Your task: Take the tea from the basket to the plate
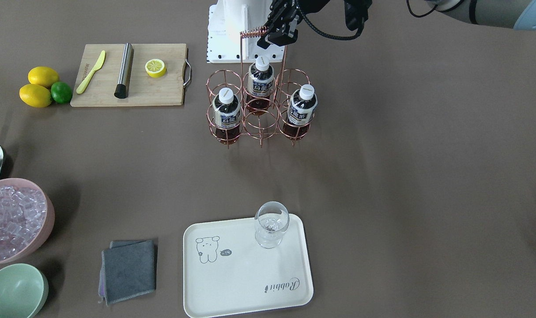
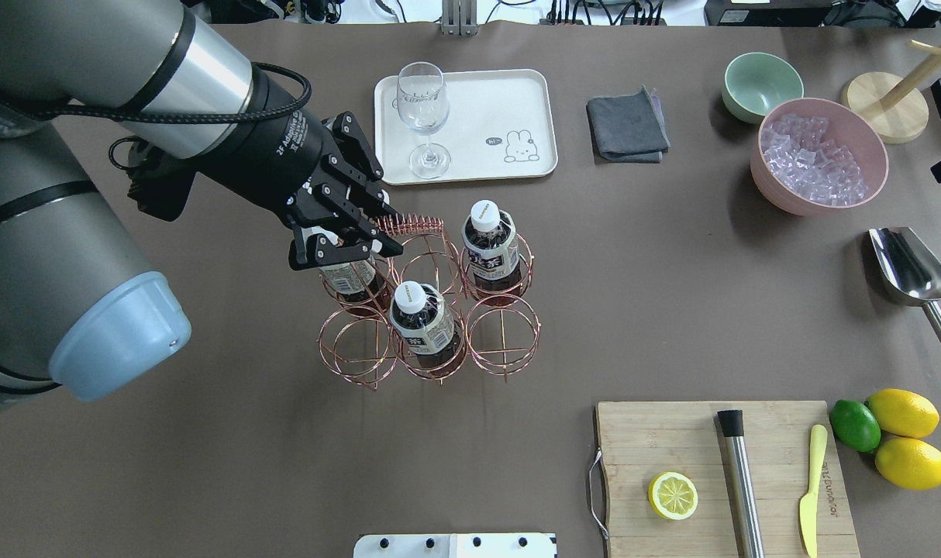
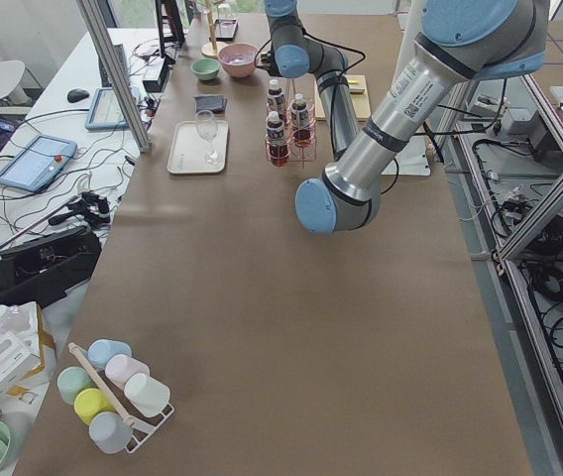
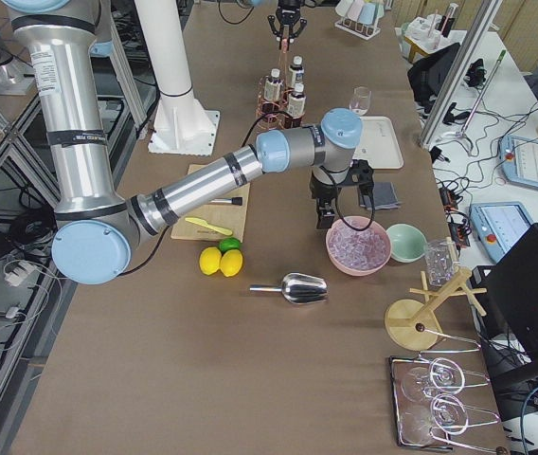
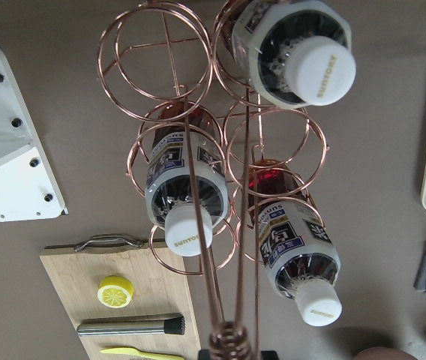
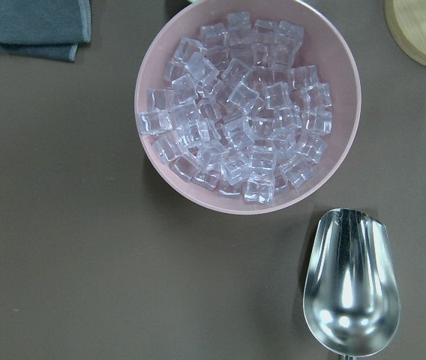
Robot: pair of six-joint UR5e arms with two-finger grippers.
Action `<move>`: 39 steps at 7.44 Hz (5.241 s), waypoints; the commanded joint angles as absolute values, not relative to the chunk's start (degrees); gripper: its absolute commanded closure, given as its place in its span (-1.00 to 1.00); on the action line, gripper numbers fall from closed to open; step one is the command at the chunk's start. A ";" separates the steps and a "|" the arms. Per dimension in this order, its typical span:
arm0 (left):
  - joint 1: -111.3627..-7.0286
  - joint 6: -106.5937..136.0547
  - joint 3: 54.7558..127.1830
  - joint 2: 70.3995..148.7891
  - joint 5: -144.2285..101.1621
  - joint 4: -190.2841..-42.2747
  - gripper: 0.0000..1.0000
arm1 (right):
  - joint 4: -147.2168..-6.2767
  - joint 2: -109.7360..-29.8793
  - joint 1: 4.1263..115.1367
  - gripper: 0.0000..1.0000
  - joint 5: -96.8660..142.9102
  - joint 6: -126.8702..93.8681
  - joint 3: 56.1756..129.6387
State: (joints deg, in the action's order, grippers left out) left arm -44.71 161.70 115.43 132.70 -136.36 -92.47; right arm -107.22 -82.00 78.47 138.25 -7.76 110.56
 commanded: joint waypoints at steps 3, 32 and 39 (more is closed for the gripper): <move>-39.20 162.42 112.85 134.39 -132.10 -96.41 1.00 | -107.05 -80.95 77.43 -1.00 138.34 -9.92 110.83; -36.47 162.51 111.01 131.84 -129.55 -104.33 1.00 | -96.15 -62.60 48.88 -0.99 132.54 -70.26 109.70; -36.47 162.51 110.74 131.92 -129.55 -104.33 1.00 | -116.19 -48.61 42.72 -0.99 131.05 -72.07 106.53</move>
